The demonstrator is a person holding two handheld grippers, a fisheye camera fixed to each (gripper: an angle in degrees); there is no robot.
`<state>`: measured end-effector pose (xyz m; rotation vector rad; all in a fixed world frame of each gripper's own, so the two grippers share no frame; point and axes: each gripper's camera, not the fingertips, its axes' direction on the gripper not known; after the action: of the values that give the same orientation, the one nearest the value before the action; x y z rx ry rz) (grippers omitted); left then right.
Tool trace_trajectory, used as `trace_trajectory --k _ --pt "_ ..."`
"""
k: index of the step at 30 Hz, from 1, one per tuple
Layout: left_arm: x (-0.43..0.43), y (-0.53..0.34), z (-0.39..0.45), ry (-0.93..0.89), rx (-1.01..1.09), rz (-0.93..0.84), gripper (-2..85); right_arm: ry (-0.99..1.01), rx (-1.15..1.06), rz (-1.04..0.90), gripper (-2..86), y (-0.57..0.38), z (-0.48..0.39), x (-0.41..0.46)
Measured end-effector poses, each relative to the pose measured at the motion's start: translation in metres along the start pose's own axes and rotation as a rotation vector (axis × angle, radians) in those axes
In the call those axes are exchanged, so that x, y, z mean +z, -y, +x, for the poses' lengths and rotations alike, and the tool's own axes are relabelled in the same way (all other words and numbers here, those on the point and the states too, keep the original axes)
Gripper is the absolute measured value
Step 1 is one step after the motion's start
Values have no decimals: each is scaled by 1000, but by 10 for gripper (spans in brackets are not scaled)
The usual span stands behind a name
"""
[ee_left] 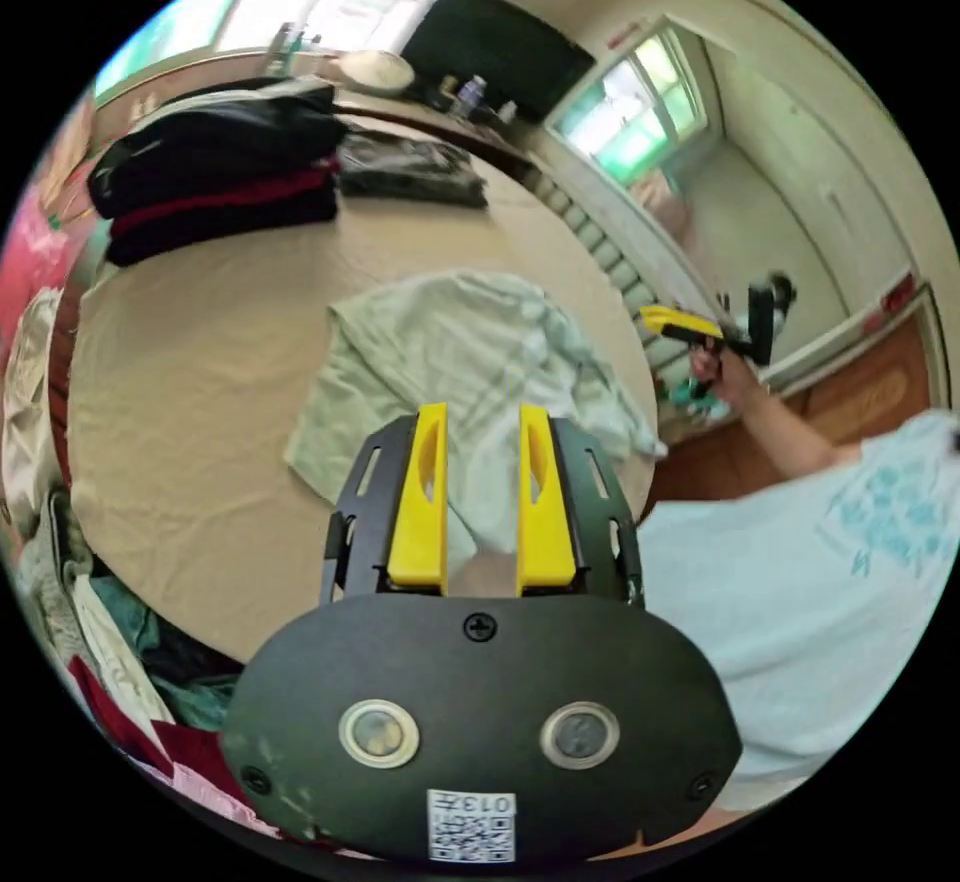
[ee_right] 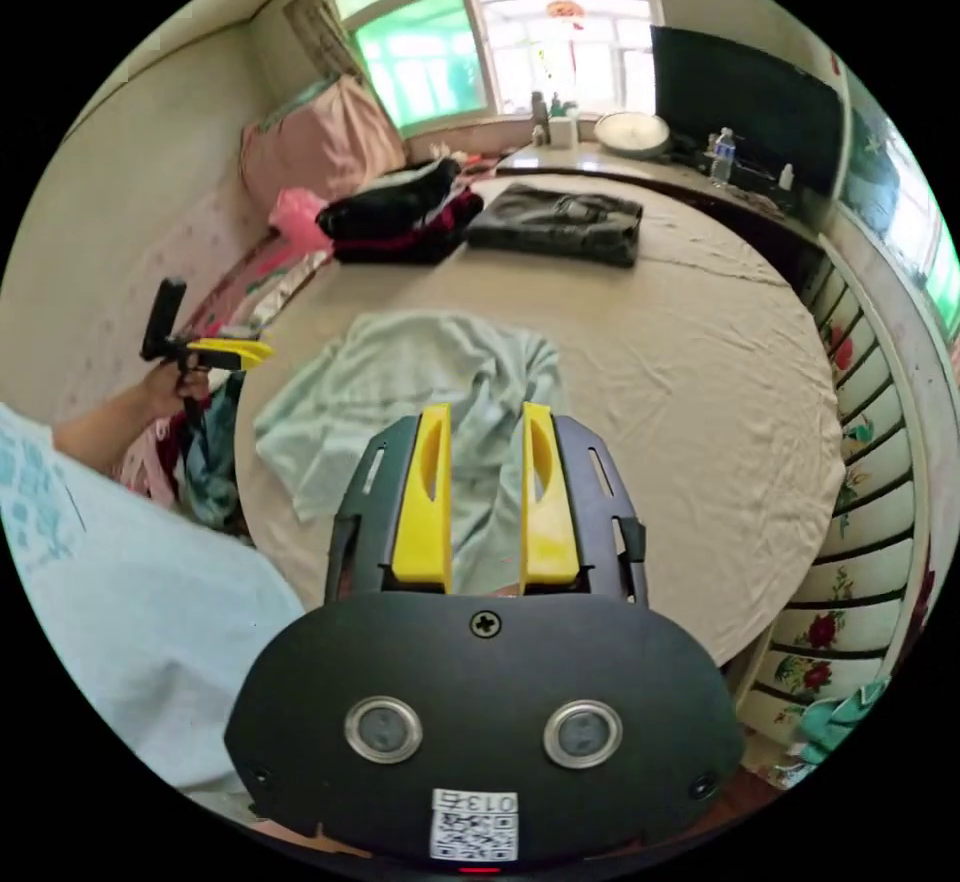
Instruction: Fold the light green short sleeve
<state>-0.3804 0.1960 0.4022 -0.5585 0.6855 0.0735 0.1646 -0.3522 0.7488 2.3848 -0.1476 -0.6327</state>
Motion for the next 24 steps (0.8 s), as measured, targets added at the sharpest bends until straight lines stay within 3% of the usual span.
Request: trace_trajectory --k 5,12,17,20,24 --pt "86 -18 107 187 357 -254 135 31 -149 -128 128 -58 -45 23" --pt "138 -31 150 390 572 -361 181 -135 -602 -248 133 -103 -110 50" --pt "166 -12 152 407 666 -476 142 -250 -600 -291 56 -109 -103 67" --pt "166 4 147 344 668 -564 37 -282 -535 -300 45 -99 -96 55" --pt "125 34 139 298 604 -453 16 -270 -346 -114 36 -74 -71 -1"
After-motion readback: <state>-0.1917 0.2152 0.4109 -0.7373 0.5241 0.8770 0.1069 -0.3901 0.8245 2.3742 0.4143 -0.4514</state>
